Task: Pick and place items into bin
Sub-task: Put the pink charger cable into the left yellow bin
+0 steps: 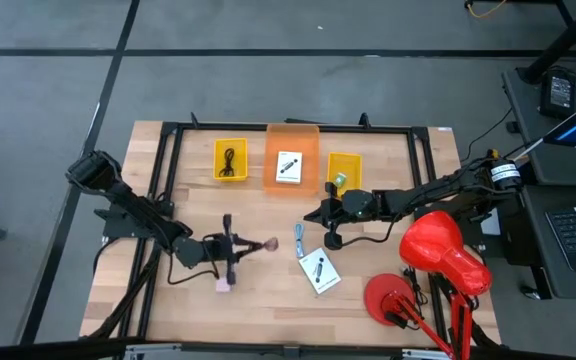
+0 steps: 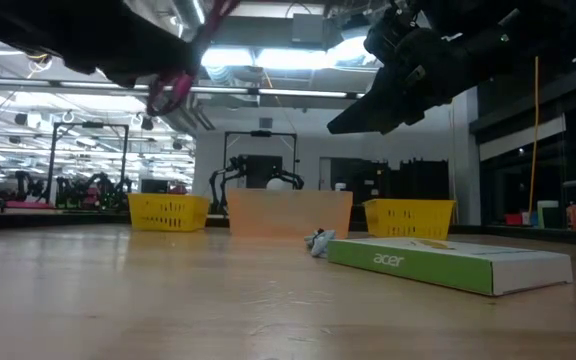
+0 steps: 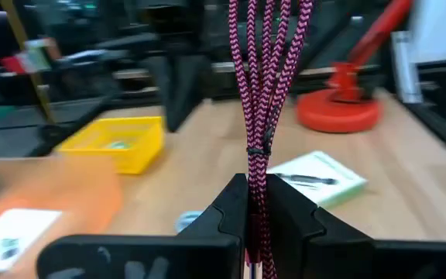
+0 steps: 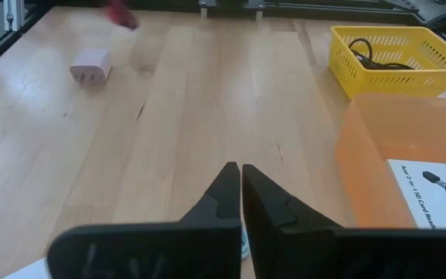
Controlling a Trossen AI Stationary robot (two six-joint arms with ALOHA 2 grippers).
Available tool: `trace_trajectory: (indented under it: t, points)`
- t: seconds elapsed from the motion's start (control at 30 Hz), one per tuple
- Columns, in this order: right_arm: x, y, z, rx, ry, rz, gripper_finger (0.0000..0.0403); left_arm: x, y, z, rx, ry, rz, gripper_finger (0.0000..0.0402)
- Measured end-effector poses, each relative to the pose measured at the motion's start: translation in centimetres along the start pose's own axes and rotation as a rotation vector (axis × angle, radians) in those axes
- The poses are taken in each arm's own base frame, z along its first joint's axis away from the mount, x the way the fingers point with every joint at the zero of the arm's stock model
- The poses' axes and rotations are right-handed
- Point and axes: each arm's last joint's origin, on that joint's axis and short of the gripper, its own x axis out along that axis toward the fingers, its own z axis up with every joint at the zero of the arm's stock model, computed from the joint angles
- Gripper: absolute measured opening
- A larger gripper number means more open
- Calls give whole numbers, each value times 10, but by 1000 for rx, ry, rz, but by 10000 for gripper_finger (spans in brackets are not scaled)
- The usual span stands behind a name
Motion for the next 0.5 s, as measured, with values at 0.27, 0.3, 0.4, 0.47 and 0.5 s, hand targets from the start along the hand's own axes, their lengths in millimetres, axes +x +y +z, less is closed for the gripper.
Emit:
trace_trajectory:
  t: [0.27, 0.3, 0.4, 0.47, 0.5]
  points:
    - [0, 0, 0, 0, 0, 0, 0, 11, 19, 0, -121, -9, 225, 24]
    - [0, 0, 0, 0, 0, 0, 0, 13, 22, 0, -145, -13, 259, 24]
    - [0, 0, 0, 0, 0, 0, 0, 16, 31, 0, -173, -25, 382, 24]
    - [0, 0, 0, 0, 0, 0, 0, 18, 37, 0, -174, -32, 470, 24]
    - [0, 0, 0, 0, 0, 0, 0, 19, 40, 0, -174, -33, 500, 24]
